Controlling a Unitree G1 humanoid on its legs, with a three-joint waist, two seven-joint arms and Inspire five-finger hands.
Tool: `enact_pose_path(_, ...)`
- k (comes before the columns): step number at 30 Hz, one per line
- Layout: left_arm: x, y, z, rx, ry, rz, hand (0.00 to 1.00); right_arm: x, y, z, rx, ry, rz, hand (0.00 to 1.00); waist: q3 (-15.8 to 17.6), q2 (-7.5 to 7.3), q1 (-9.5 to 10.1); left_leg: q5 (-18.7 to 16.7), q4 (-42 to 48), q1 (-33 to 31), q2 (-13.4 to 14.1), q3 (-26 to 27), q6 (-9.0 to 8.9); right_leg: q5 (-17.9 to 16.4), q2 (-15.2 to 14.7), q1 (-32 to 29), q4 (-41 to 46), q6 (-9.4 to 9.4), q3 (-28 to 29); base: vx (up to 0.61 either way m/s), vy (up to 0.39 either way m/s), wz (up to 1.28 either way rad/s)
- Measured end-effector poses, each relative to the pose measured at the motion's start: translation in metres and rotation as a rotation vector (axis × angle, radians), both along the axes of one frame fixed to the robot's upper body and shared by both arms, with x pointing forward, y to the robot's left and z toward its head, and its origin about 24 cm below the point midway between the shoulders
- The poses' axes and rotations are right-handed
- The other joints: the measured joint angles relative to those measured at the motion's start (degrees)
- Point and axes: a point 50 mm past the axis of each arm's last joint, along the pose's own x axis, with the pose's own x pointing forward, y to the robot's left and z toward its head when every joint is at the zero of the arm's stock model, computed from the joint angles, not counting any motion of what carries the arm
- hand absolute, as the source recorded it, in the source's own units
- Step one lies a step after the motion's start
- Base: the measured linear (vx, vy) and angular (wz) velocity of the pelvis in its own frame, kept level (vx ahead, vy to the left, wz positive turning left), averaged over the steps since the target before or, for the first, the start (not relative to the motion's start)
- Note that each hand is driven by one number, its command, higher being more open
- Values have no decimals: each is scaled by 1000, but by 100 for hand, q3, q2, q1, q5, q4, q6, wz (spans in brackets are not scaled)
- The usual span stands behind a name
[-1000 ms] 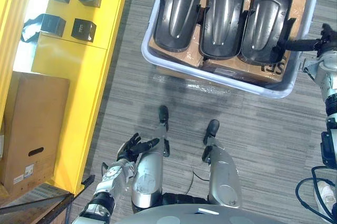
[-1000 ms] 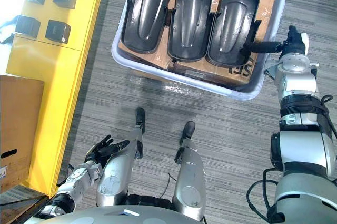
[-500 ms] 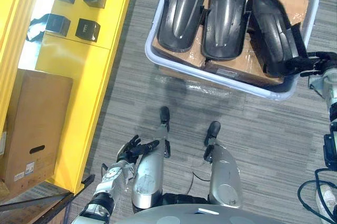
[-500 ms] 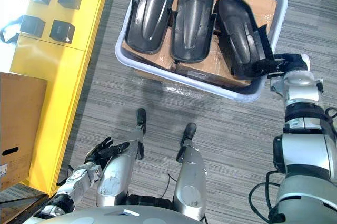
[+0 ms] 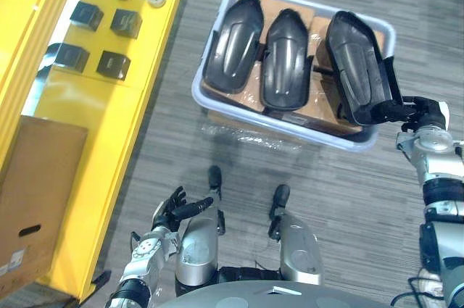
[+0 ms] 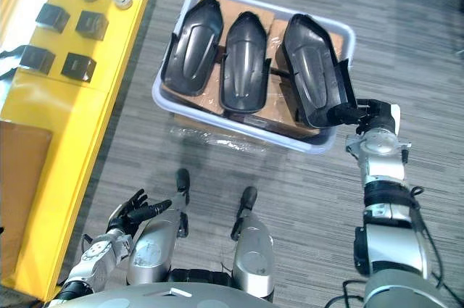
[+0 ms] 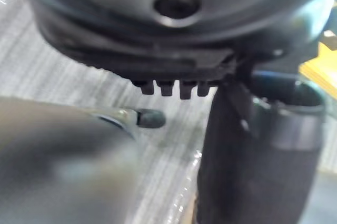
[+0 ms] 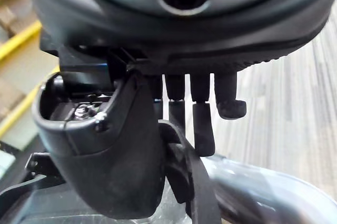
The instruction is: Walk over and take three plastic housings, then place them on the shelf
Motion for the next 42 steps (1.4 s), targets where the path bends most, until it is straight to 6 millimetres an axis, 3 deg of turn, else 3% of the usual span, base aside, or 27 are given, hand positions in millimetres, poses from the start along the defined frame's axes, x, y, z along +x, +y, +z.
enact_pose_path(2, 11, -4, 19, -30, -106, -23, 100, -11, 11, -6, -42, -56, -45, 0, -296, -197, -40, -116, -2, 93, 4, 142, -16, 30, 17, 103, -171, 26, 87, 109, -23, -24)
enact_pose_path(5, 23, -11, 39, -158, -213, -30, 100, -25, 24, -15, -111, -97, -83, 0, -645, -328, -154, -229, -4, 242, -14, 247, -39, 53, 0, 280, -297, 37, 109, 142, -5, -13)
enact_pose_path(7, 37, -26, 60, -414, -290, -60, 100, -38, 36, -20, -211, -145, -114, 0, -1055, -361, -240, -284, -4, 322, -27, 319, -63, 60, -10, 386, -407, 46, 138, 135, -3, -13)
enact_pose_path(10, 58, -57, 84, -731, -348, -178, 100, -41, 44, -13, -353, -215, -134, 0, -1312, -278, -350, -308, -5, 497, -26, 394, -97, 60, -11, 590, -475, 46, 124, 72, 0, 0)
enact_pose_path(13, 66, -94, 100, -874, -355, -336, 100, -37, 53, -4, -449, -285, -109, 0, -1524, -182, -386, -315, -5, 606, 6, 395, -108, 64, -3, 758, -576, 42, 90, 17, -6, 2)
enact_pose_path(16, 67, -129, 108, -916, -335, -449, 100, -30, 73, 1, -479, -346, -13, 0, -1768, -69, -440, -334, -6, 671, 62, 450, -128, 79, 46, 791, -584, 21, 102, -28, -14, -8)
enact_pose_path(20, 73, -158, 124, -913, -332, -540, 100, -26, 101, 9, -513, -441, 119, 0, -1826, 14, -464, -345, -7, 785, 119, 537, -125, 125, 98, 849, -609, -35, 184, -81, -13, -15)
enact_pose_path(24, 72, -167, 124, -879, -309, -524, 100, -25, 118, -2, -463, -430, 206, 0, -1993, -13, -472, -377, -7, 799, 134, 587, -149, 167, 115, 864, -680, -38, 221, -55, 5, -7)
enact_pose_path(30, 72, -172, 122, -788, -301, -453, 100, -30, 159, -36, -334, -321, 426, 0, -2024, -33, -466, -351, -7, 804, 120, 665, -135, 243, 99, 869, -721, -28, 241, -20, 8, -1)
enact_pose_path(37, 85, -152, 126, -456, -444, -189, 100, -49, 197, -69, -164, -240, 548, 0, -2073, -109, -445, -313, -7, 809, 99, 655, -140, 292, 83, 914, -781, -22, 226, 2, 1, 0)
enact_pose_path(42, 90, -139, 131, -448, -500, -71, 100, -57, 203, -78, -124, -224, 548, 0, -2105, -168, -430, -317, -7, 811, 81, 634, -141, 291, 68, 929, -781, -23, 204, 3, 5, 1)
